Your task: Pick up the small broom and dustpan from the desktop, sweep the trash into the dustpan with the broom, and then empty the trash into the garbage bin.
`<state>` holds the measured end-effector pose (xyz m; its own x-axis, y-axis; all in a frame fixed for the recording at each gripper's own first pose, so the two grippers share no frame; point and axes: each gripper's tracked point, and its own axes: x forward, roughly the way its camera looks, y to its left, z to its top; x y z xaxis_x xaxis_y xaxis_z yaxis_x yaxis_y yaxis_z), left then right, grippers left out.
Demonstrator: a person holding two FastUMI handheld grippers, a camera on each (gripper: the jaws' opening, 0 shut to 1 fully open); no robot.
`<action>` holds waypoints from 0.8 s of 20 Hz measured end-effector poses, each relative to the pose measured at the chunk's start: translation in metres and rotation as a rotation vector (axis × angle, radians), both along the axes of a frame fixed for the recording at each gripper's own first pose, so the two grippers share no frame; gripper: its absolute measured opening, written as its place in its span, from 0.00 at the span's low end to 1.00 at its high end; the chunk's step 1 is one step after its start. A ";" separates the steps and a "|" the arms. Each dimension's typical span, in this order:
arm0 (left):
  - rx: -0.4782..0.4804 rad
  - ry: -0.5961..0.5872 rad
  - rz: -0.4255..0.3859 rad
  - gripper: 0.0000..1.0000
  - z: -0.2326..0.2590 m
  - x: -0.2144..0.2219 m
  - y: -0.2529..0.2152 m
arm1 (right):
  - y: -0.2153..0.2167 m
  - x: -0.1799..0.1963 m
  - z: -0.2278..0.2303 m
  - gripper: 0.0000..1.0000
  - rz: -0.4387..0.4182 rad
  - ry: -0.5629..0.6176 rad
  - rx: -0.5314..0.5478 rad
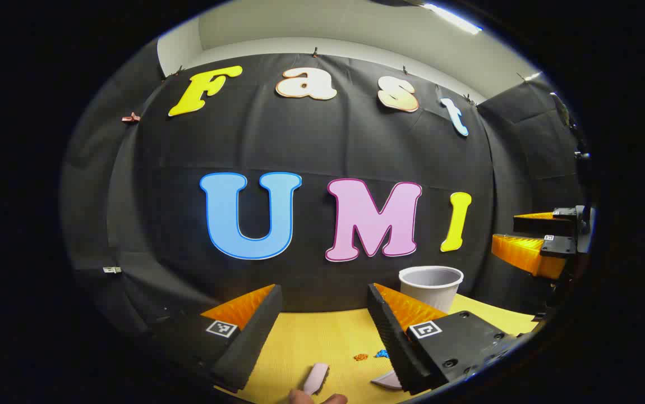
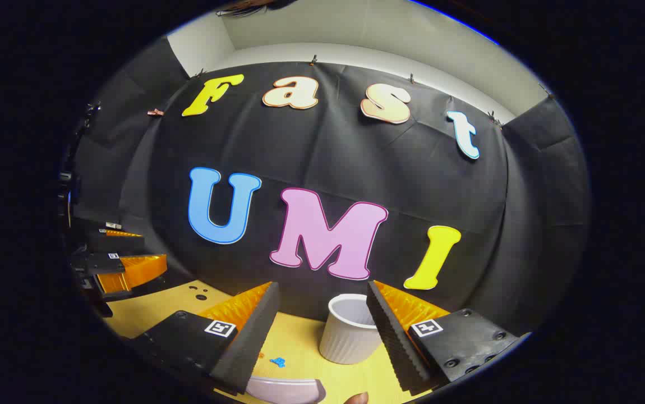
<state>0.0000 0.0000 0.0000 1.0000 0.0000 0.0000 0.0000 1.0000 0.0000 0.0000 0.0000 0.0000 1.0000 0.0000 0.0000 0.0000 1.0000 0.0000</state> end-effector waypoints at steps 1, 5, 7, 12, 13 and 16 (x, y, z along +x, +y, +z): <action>0.003 -0.001 -0.003 0.95 0.001 0.000 0.000 | 0.000 0.000 0.000 0.97 -0.001 -0.001 -0.005; 0.011 -0.002 -0.025 0.95 0.001 0.000 -0.006 | 0.002 -0.001 0.001 0.96 -0.004 -0.010 -0.005; 0.016 -0.001 -0.030 0.96 0.001 -0.001 -0.008 | 0.003 -0.001 -0.002 0.96 -0.006 -0.004 -0.012; 0.015 -0.001 -0.025 0.95 0.001 -0.003 -0.009 | 0.004 -0.002 -0.001 0.97 0.005 0.003 -0.009; 0.016 0.002 -0.026 0.95 0.001 -0.003 -0.009 | 0.004 -0.003 -0.001 0.97 0.006 0.000 -0.009; 0.015 0.014 -0.027 0.95 -0.005 -0.003 -0.008 | 0.006 -0.002 -0.004 0.97 0.016 0.009 -0.016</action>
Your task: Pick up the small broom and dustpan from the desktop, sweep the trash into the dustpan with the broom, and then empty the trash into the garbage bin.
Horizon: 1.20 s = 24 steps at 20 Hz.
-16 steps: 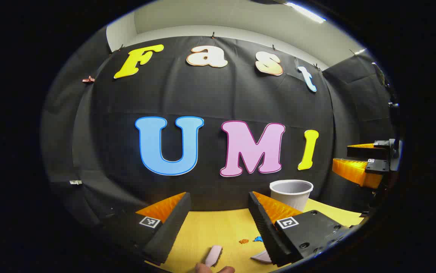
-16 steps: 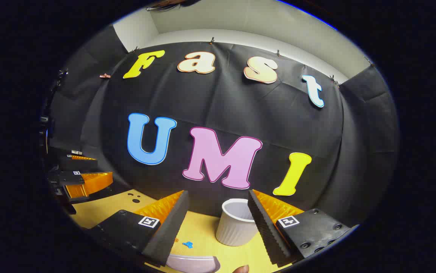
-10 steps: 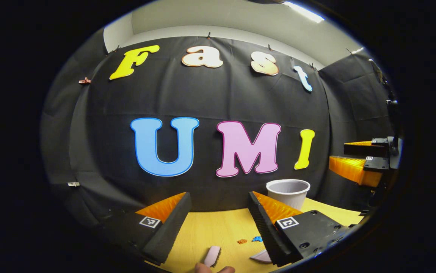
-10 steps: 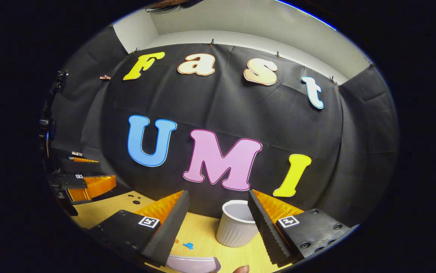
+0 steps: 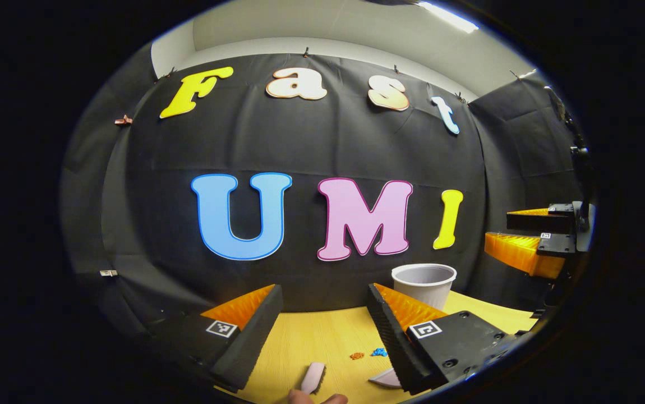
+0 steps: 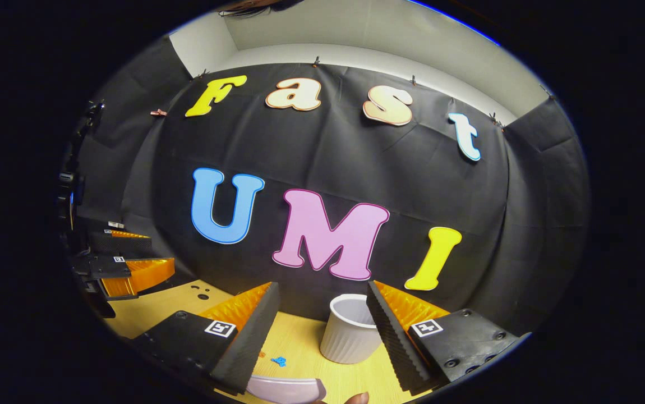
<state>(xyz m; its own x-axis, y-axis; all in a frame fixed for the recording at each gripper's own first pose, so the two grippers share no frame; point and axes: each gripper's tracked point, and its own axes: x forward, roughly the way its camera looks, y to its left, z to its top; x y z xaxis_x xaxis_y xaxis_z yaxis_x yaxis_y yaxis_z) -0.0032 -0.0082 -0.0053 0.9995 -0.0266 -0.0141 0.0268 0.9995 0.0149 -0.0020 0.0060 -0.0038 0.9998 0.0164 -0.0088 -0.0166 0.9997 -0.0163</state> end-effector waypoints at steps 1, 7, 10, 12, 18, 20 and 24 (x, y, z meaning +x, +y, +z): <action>-0.002 0.007 0.003 0.95 -0.002 0.000 0.002 | 0.001 0.000 -0.003 0.97 0.013 0.020 0.001; 0.005 0.059 0.039 0.95 -0.028 0.005 0.019 | 0.027 -0.030 -0.104 0.97 0.173 0.358 -0.030; 0.012 0.082 0.061 0.96 -0.042 0.007 0.029 | 0.034 -0.059 -0.173 0.96 0.243 0.545 -0.038; 0.021 0.096 0.074 0.95 -0.051 0.008 0.035 | 0.038 -0.078 -0.218 0.96 0.268 0.662 -0.029; 0.033 0.132 0.109 0.96 -0.067 0.000 0.046 | 0.040 -0.108 -0.332 0.94 0.310 0.921 -0.060; 0.036 0.142 0.128 0.96 -0.071 -0.005 0.052 | 0.042 -0.113 -0.362 0.93 0.313 0.988 -0.072; 0.034 0.168 0.159 0.96 -0.080 -0.015 0.060 | 0.047 -0.104 -0.402 0.93 0.277 1.107 -0.020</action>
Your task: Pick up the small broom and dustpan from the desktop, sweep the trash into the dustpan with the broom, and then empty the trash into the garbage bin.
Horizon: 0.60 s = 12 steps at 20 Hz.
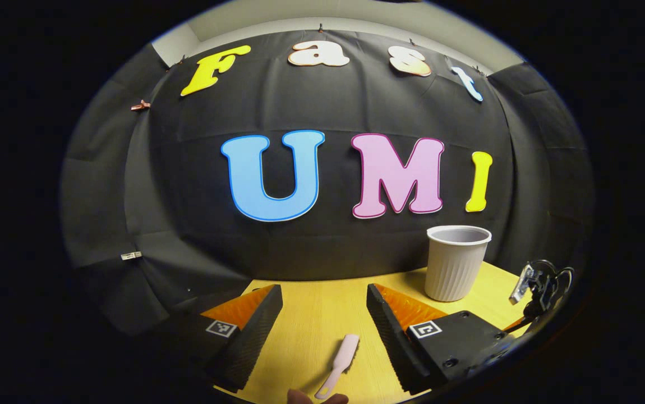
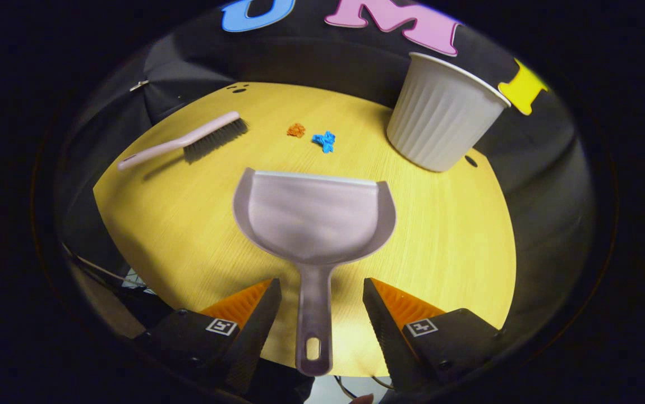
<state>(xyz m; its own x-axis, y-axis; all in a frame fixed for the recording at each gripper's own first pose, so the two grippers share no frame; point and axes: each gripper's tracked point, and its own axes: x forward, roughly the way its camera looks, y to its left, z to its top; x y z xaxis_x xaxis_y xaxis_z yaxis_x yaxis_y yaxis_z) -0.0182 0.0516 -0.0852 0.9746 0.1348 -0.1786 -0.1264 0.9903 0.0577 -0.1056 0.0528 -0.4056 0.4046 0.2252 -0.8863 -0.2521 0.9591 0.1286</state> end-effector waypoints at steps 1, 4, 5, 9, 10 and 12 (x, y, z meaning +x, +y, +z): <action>0.003 0.006 0.008 0.96 -0.001 -0.002 0.002 | 0.001 0.000 -0.009 0.93 -0.021 0.024 0.015; 0.011 0.022 0.030 0.95 -0.007 -0.007 0.008 | 0.005 0.007 -0.024 0.92 -0.055 0.070 0.039; 0.011 0.029 0.036 0.95 -0.009 -0.009 0.009 | 0.009 0.010 -0.028 0.91 -0.051 0.081 0.048; 0.014 0.053 0.052 0.96 -0.018 -0.013 0.009 | 0.014 0.010 -0.042 0.88 -0.030 0.137 0.052; 0.017 0.060 0.055 0.96 -0.020 -0.014 0.008 | 0.018 0.008 -0.032 0.88 -0.035 0.143 0.073; 0.024 0.076 0.061 0.96 -0.027 -0.015 0.009 | 0.022 0.014 -0.042 0.51 -0.037 0.154 0.071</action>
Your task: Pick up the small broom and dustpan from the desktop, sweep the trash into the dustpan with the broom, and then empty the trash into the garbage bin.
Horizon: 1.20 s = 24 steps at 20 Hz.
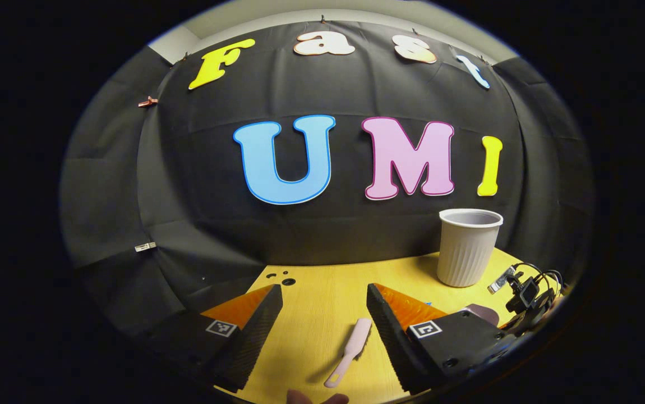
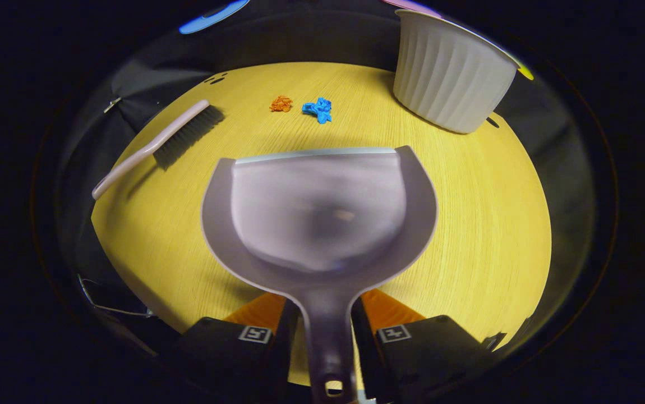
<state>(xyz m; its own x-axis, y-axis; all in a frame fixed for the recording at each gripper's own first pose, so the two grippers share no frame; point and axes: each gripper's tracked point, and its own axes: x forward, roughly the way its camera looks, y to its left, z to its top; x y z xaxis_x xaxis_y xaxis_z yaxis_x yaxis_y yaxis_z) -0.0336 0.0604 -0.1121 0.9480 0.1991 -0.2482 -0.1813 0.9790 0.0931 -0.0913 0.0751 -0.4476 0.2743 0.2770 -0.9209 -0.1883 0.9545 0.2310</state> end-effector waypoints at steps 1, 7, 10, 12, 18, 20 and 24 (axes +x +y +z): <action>-0.002 0.009 0.006 0.96 -0.003 0.000 0.001 | 0.000 -0.002 0.000 0.42 0.012 0.012 -0.002; -0.018 0.069 0.005 0.96 -0.027 0.006 -0.002 | -0.003 0.000 0.002 0.38 0.062 0.032 0.013; -0.040 0.174 -0.075 0.96 -0.060 0.010 -0.013 | -0.009 0.010 0.017 0.36 0.073 -0.049 0.033; -0.047 0.272 -0.133 0.96 -0.086 0.014 -0.017 | -0.015 0.014 0.032 0.33 0.093 -0.114 0.028; -0.066 0.639 -0.248 0.94 -0.189 0.016 -0.027 | -0.032 0.011 0.059 0.36 0.146 -0.174 0.044; -0.043 0.771 -0.267 0.92 -0.222 0.011 -0.026 | -0.036 0.010 0.063 0.36 0.145 -0.174 0.045; -0.022 0.894 -0.281 0.81 -0.267 0.015 -0.024 | -0.037 0.010 0.061 0.36 0.136 -0.173 0.038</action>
